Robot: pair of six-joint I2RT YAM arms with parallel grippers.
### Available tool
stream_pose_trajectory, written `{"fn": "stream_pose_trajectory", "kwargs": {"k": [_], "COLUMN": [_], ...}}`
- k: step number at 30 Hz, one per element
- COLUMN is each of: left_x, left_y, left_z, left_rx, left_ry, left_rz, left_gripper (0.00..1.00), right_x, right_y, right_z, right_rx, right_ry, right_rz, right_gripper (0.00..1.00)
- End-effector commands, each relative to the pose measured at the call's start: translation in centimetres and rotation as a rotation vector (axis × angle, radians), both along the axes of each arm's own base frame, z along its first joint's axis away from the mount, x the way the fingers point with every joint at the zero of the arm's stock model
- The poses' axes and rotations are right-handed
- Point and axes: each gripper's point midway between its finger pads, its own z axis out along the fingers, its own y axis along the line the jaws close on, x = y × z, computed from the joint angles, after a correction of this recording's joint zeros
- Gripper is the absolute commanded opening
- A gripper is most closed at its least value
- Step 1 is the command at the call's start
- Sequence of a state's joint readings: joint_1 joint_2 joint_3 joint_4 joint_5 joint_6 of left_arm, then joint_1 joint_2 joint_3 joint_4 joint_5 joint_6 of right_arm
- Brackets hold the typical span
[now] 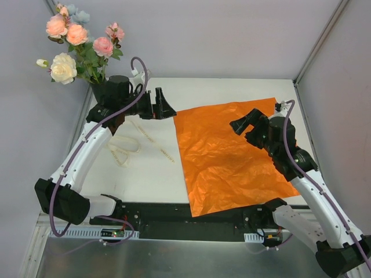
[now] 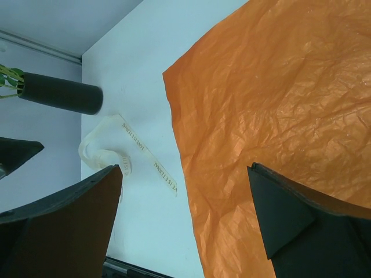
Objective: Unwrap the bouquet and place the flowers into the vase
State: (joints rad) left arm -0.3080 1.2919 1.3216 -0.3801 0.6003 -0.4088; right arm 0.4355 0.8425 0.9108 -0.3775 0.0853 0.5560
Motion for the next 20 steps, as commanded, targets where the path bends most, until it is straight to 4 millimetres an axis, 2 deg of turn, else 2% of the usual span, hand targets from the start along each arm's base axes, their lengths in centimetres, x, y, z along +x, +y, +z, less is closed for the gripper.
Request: {"fn": "stream_pose_trajectory", "kwargs": {"k": [1,7,20], "left_x": [-1.2,-2.1,-2.2], "left_y": [-0.2,0.4,1.0], "left_z": [-0.8,-2.8,-1.9], "left_rx": [0.007,0.027,0.039], "left_ry": [-0.040,-0.062,-0.147], "left_rz": [-0.060,-0.049,-0.017], "left_gripper": [0.99,0.99,0.99], "right_x": [-0.5,-0.6,-0.1], "right_y": [-0.6,-0.2,-1.1], "right_z": [2.3,2.3,2.5], "right_rx": [-0.009,-0.012,-0.058], "right_ry": [-0.066,-0.076,-0.110], "right_rz": [0.005,0.033,0.002], "right_gripper": [0.99,0.99,0.99]}}
